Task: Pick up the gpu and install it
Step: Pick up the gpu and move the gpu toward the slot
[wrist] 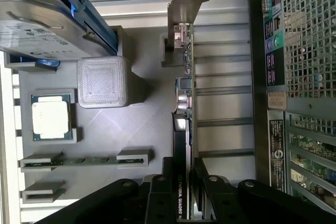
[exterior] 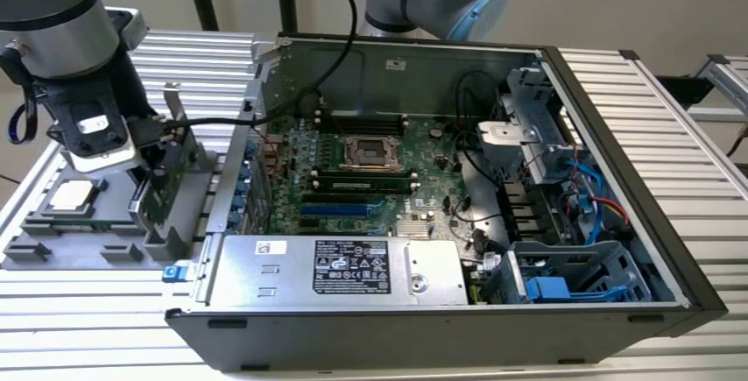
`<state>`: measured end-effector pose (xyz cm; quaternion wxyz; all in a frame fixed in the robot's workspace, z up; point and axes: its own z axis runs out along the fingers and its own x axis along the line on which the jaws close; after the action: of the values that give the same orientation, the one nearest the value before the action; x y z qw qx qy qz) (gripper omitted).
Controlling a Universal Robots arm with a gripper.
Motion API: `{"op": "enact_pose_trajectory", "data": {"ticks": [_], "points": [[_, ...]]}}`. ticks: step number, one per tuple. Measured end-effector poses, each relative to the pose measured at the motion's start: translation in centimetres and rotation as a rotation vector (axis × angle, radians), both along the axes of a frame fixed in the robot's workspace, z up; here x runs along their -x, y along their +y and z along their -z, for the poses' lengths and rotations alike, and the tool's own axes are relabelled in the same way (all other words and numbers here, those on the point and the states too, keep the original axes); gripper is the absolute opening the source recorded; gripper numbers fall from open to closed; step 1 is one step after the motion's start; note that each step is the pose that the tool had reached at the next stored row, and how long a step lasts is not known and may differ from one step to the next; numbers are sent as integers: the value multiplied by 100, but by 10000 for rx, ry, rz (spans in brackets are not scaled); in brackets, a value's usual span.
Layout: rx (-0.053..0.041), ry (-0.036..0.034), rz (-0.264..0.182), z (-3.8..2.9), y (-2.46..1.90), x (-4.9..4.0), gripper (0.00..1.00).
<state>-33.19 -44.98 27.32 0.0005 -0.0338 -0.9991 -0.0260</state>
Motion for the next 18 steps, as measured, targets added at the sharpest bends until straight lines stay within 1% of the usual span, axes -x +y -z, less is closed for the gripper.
{"op": "enact_pose_trajectory", "data": {"ticks": [18], "points": [[-1, -1, 0, -127, 0, 0, 0]]}}
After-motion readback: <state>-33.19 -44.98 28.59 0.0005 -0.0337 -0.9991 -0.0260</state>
